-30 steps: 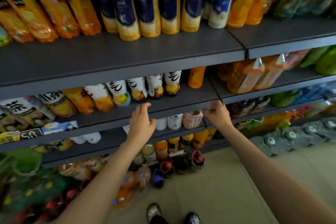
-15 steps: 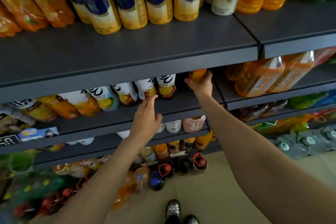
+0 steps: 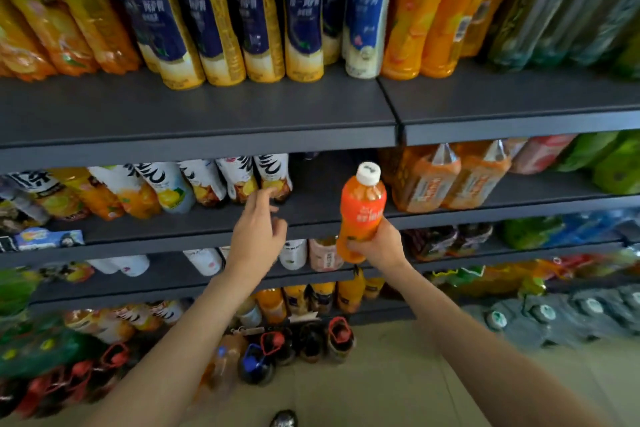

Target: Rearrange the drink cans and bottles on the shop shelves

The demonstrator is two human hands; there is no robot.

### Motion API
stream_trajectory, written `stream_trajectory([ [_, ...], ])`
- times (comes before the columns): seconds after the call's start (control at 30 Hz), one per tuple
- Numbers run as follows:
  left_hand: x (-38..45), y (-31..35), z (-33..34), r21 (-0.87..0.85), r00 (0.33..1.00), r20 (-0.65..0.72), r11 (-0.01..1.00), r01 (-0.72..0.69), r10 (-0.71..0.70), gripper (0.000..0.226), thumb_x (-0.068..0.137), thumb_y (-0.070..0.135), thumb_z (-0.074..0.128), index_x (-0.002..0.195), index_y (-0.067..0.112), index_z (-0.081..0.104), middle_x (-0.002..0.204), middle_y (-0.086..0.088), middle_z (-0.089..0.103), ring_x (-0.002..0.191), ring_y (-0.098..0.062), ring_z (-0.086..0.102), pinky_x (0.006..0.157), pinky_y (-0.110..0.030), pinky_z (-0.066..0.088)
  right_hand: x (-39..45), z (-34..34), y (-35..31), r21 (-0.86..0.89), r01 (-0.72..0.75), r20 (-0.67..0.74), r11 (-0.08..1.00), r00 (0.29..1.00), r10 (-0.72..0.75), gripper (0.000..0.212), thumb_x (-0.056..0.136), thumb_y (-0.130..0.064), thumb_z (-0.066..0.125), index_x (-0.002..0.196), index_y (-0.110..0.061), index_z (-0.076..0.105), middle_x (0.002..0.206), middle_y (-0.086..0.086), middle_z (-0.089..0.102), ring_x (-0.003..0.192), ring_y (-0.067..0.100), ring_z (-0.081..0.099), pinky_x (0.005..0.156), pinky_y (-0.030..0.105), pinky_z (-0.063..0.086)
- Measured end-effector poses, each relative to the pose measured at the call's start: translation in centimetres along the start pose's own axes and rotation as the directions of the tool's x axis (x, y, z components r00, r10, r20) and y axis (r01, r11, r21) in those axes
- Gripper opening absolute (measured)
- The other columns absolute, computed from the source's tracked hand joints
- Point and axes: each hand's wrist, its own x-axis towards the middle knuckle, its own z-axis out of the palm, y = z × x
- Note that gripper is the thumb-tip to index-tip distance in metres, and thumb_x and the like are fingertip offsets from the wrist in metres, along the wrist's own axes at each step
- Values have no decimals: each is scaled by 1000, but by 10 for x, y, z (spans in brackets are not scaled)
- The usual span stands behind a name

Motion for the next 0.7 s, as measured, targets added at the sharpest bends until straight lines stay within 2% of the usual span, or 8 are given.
stream_trajectory([
  [0.07,-4,29,-1,5,997,-67,999,-47,47,43,90,4,50,131,10,41,122,-5,48,90,-11,49,76,-20,35,-19,-36,7,-20,34,24,999,999,-34,54,69,-16,81,114,-8,53,110,10,63,103,23,58,82,33,46],
  [0.13,-4,57,0,-3,988,-123,995,-96,95,42,88,1,50,129,8,44,122,-6,48,92,-8,48,77,-14,33,-33,-78,3,-35,133,5,990,991,-133,53,68,-14,82,112,-4,55,104,8,63,95,16,55,76,23,40],
  [0.23,1,92,2,-14,971,-185,987,-159,154,39,87,-1,51,125,4,46,119,-10,50,102,-17,54,76,-13,33,-42,-141,-21,-64,323,-76,944,942,-328,45,67,-10,82,104,3,60,95,8,63,89,15,54,68,15,35],
  [0.3,5,112,1,-3,962,-202,982,-187,182,40,87,-1,50,126,5,45,120,-10,50,108,-19,53,77,-18,36,-35,-172,-43,-54,405,-171,913,897,-408,41,68,-11,82,101,3,60,92,6,63,89,20,57,69,19,37],
  [0.4,15,131,-3,32,958,-210,981,-192,194,44,88,2,51,131,5,42,122,-10,48,111,-22,49,89,-31,40,-13,-196,-80,19,476,-331,879,833,-443,49,70,-15,80,112,-4,56,110,12,62,103,24,57,82,33,46],
  [0.47,24,134,-8,45,963,-192,982,-182,187,45,88,3,51,132,5,40,125,-11,47,114,-24,48,93,-34,41,7,-202,-97,-5,460,-388,888,818,-425,57,72,-18,78,121,-8,50,119,13,56,111,26,53,88,37,45],
  [0.57,45,133,-12,44,977,-155,989,-143,148,47,88,4,52,134,6,39,129,-11,45,118,-26,46,97,-40,41,39,-206,-107,-89,363,-408,928,836,-366,58,77,-21,74,125,-5,45,122,17,53,113,32,51,86,38,42],
  [0.7,80,136,-7,46,981,-125,988,-145,149,47,88,6,52,133,8,38,130,-9,46,118,-25,46,98,-42,41,73,-210,-117,-22,206,-439,978,877,-195,52,85,-27,68,124,-5,41,125,17,53,113,34,52,84,40,44],
])
